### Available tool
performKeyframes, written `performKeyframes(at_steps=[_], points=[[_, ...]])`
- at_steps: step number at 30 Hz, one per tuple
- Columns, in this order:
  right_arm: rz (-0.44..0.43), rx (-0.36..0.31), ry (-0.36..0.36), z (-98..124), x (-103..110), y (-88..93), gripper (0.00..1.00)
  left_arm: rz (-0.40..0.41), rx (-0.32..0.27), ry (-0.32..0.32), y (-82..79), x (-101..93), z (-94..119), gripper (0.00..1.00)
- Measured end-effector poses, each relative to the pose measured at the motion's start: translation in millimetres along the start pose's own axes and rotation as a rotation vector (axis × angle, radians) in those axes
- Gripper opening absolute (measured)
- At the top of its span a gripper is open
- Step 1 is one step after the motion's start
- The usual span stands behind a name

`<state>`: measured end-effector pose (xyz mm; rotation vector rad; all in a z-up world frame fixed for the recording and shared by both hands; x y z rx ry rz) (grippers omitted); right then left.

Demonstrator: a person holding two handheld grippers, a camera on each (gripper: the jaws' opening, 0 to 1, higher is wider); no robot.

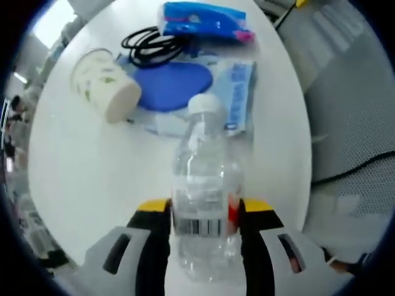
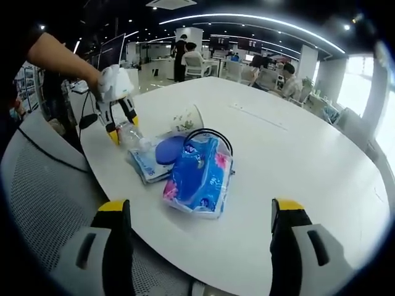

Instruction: Arrange the tabletop items into an orderly group along one side of the table until the central work area is clear of visible clutter.

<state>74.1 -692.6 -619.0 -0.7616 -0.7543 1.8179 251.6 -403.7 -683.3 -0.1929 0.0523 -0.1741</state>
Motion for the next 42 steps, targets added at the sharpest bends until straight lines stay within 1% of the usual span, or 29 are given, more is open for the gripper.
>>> performKeyframes(at_steps=[5,8,20,26,30,32,36,39,41,42], points=[[-0.002,0.000,0.002,0.0,0.0,-0.1,0.94,-0.039,-0.002,0.007,-13.0,-2.0,-3.1,0.42],[-0.004,-0.002,0.006,0.1,-0.3,-0.2,0.94,-0.054,0.010,0.011,-19.1,-2.6,-8.2,0.42],[-0.013,-0.008,0.019,0.4,-1.9,-0.3,0.94,-0.044,0.037,0.036,-22.6,1.6,-17.0,0.42],[-0.020,-0.014,0.024,0.9,-3.1,-0.5,0.94,-0.049,0.015,0.034,-21.2,0.9,-15.4,0.40],[-0.017,-0.013,0.023,0.9,-3.0,-0.4,0.94,-0.087,0.008,0.014,-21.7,-4.4,-13.2,0.39],[-0.016,-0.013,0.023,1.0,-3.0,-0.4,0.94,-0.098,-0.003,0.012,-22.1,-6.9,-10.7,0.39],[-0.013,-0.011,0.019,0.9,-2.4,-0.3,0.94,-0.084,-0.058,0.006,-24.2,-9.5,-1.8,0.39],[-0.010,-0.013,0.014,1.0,-1.3,-0.7,0.94,-0.064,-0.093,-0.005,-24.3,-9.2,5.3,0.39],[-0.008,-0.013,0.011,0.9,-1.2,-0.9,0.94,-0.039,-0.127,-0.022,-23.6,-7.1,12.5,0.39],[-0.007,-0.013,0.010,0.9,-1.1,-1.0,0.94,-0.035,-0.133,-0.024,-23.3,-6.7,13.8,0.39]])
Point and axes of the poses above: the point that each gripper's makers call its tool centre point, and the gripper's own axes: z roughly backward along the fingers, x roughly to its left, y roughly out of its underside, the point moved 8 cm from there along z, roughly backward along the fingers, and after that the axes turned 5 degrees about y, right-handed, at the moved point
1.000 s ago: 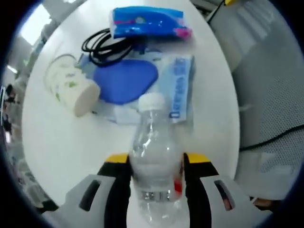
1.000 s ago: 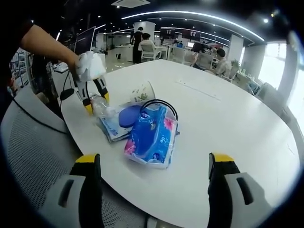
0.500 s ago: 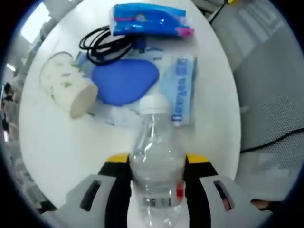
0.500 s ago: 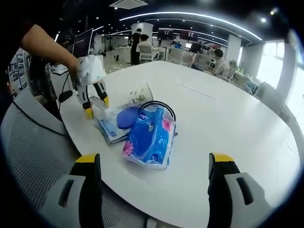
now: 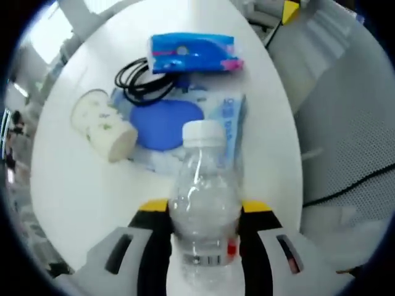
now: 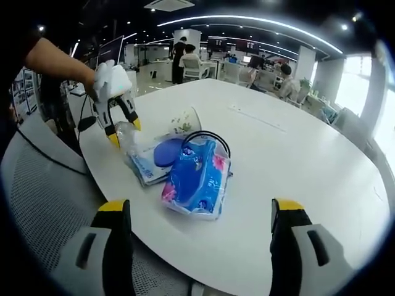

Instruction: Arrange the tabletop items into an orderly group along one side of the table until the central work area is clear of visible clutter.

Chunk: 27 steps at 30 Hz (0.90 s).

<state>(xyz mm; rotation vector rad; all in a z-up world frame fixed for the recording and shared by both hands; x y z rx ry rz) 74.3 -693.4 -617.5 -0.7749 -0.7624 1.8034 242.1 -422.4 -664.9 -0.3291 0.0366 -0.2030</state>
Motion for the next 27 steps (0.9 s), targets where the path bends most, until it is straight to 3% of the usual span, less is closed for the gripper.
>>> performKeyframes(at_steps=[15,27], points=[[0.014,-0.005,-0.015,-0.6,2.0,-0.8,0.94,0.202,-0.184,-0.106,15.8,14.3,43.5,0.38],[0.028,-0.003,-0.030,-1.4,4.5,-0.4,0.94,0.328,-0.271,-0.149,36.3,11.2,56.0,0.38]])
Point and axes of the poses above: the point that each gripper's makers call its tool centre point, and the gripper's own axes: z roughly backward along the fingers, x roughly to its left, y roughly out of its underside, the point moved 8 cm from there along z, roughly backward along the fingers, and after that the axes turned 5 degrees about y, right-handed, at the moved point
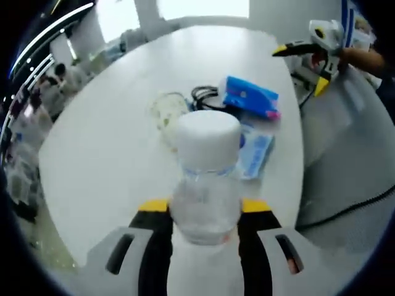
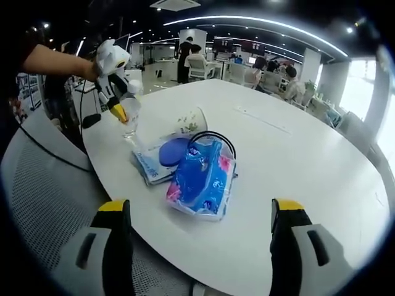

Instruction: Arrange the tabletop items into an orderly group along one side of the table until the central work area is clear of visible clutter.

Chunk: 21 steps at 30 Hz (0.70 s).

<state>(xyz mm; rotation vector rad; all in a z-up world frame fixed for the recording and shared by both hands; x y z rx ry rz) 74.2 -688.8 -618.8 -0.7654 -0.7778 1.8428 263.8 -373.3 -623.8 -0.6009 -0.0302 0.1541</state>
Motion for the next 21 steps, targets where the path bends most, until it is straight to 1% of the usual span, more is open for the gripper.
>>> performKeyframes(at_steps=[4,8,10,14,15,16,21], points=[[0.006,0.006,-0.007,0.0,1.2,0.1,0.94,0.025,-0.009,-0.001,6.5,1.8,4.8,0.39],[0.013,0.011,-0.014,-0.4,2.2,0.5,0.94,0.067,-0.003,0.000,17.0,5.7,12.2,0.39],[0.014,0.013,-0.016,-0.7,2.4,0.7,0.94,0.071,0.003,-0.007,21.4,6.5,14.7,0.39],[0.014,0.016,-0.023,-0.8,3.2,0.8,0.94,0.061,0.035,-0.020,31.7,7.6,16.7,0.39],[0.015,0.017,-0.024,-0.9,3.4,0.9,0.94,0.070,0.015,-0.022,32.8,8.3,17.9,0.39],[0.017,0.019,-0.026,-1.0,3.5,1.0,0.94,0.090,0.011,-0.022,34.4,8.7,18.9,0.39],[0.017,0.022,-0.028,-1.5,3.7,1.6,0.95,0.095,-0.013,-0.026,33.8,8.4,18.3,0.40]])
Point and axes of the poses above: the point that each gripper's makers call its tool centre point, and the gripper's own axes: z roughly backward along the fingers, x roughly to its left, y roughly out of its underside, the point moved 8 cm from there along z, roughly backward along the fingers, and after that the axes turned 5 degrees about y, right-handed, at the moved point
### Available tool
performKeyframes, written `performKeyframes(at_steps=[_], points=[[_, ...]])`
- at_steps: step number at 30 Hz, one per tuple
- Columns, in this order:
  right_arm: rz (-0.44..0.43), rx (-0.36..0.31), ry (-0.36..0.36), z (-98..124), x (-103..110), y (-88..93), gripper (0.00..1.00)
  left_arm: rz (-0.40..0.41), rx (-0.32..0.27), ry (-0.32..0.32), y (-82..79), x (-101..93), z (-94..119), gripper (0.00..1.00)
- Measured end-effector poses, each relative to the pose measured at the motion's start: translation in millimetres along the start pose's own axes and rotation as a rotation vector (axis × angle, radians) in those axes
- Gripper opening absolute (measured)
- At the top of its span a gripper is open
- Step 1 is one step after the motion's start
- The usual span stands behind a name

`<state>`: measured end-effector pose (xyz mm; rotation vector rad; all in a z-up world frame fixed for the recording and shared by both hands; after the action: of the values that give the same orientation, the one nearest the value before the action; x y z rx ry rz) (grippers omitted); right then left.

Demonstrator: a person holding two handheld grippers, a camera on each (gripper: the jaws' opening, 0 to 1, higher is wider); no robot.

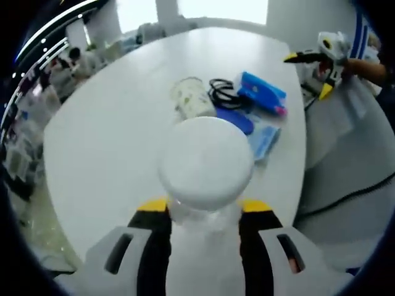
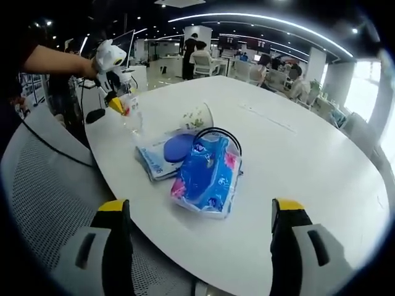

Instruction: Arrange the tabletop items into an orderly group along one side of the table until the central work area is clear of visible clutter.

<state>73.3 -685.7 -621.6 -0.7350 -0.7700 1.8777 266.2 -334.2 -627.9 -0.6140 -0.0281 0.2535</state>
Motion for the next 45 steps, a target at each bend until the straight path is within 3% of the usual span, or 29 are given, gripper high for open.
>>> performKeyframes(at_steps=[3,11,19,29,39,45], points=[[0.003,0.003,-0.002,-0.3,0.6,0.5,0.95,0.087,-0.014,-0.013,1.5,-3.1,-0.3,0.40],[-0.005,0.003,0.005,0.0,-0.2,0.4,0.94,0.229,-0.082,-0.084,7.7,-6.9,0.1,0.48],[-0.008,0.006,0.006,-0.2,-0.4,1.1,0.94,0.465,-0.260,-0.177,4.0,-18.7,3.6,0.48],[-0.004,0.018,0.002,-1.0,0.0,2.7,0.94,0.522,-0.347,-0.343,-3.4,-30.5,0.8,0.51],[0.001,0.024,0.006,-1.0,-0.4,3.0,0.94,0.540,-0.403,-0.427,-4.8,-29.2,-6.3,0.47],[0.004,0.026,0.006,-1.3,-0.3,3.5,0.94,0.544,-0.409,-0.416,-2.8,-23.8,-5.3,0.46]])
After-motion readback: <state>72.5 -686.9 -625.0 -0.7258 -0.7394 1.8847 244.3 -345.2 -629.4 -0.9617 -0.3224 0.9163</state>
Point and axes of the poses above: the point that each gripper's makers call its tool centre point, and the gripper's own axes: z roughly backward along the fingers, x roughly to its left, y roughly out of its underside, the point moved 8 cm from there along z, roughly backward along the fingers, and after that the axes turned 5 degrees about y, right-handed, at the moved point
